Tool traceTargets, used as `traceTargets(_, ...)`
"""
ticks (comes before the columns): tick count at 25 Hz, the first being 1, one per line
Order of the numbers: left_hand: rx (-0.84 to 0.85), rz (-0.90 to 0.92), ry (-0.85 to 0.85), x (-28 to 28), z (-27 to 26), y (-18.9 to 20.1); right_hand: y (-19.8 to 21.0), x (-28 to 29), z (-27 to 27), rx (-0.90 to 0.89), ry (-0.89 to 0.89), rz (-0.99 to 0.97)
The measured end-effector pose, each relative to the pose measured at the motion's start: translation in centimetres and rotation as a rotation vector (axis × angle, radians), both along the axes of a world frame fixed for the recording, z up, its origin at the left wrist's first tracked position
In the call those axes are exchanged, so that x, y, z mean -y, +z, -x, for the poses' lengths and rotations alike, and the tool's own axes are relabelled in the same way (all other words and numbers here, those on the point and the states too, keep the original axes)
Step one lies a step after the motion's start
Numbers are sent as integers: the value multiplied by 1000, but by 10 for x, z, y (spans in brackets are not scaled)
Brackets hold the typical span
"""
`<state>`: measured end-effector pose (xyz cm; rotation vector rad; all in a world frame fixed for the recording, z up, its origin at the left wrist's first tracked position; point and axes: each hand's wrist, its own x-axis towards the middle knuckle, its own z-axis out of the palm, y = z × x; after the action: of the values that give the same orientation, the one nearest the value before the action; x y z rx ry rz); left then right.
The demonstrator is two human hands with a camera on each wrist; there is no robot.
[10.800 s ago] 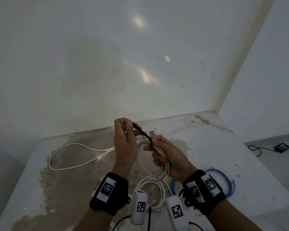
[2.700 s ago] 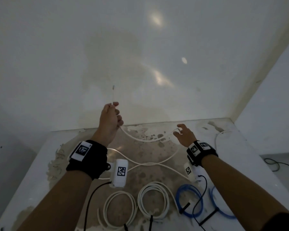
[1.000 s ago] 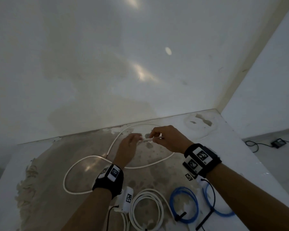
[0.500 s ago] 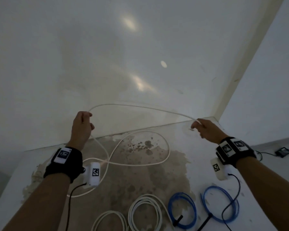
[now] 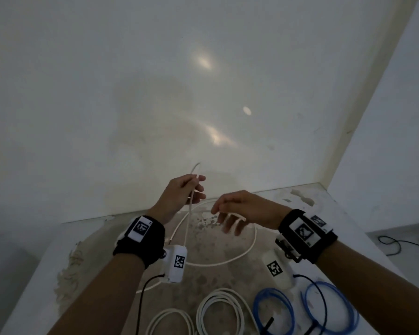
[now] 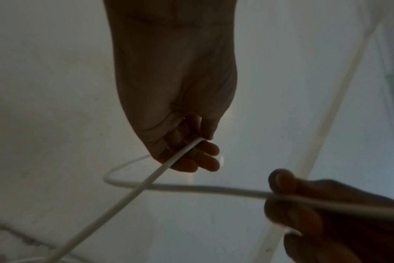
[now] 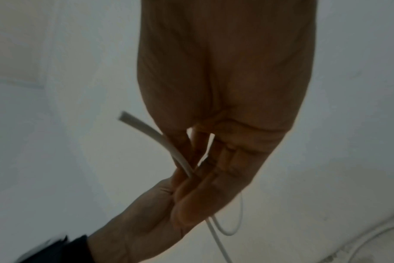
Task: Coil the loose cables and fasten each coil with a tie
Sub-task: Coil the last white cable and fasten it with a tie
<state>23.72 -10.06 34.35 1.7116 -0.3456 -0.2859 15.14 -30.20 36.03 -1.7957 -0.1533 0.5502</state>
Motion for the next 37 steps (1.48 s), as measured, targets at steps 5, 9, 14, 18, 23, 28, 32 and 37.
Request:
traceTargets(5,-47,53,19,-13,6,7,8,-4,0,251,-115,-79)
traceTargets(9,-51,105,1,-14,16,11,0,-13,-4,455,-286,91)
traceTargets(14,-33,95,-116,8,49,11,9,-35,-14,-12,-541,-593)
traceTargets(18,137,-129,2,15,50,15,6,-30,-21,-76,-591,-345)
traceTargets(23,101,-216,-36,3,46,24,1,-28,-18,17,-606,-156)
traceTargets(28,9,-38,-74,0,42,38,0,-37,-24,251,-663,-130)
traceTargets(32,-35,141,69,-17,32,48,-2,-41,-33,678,-512,235)
traceTargets(37,-2,-25,37,-27,32,48,0,-50,-47,943,-412,372)
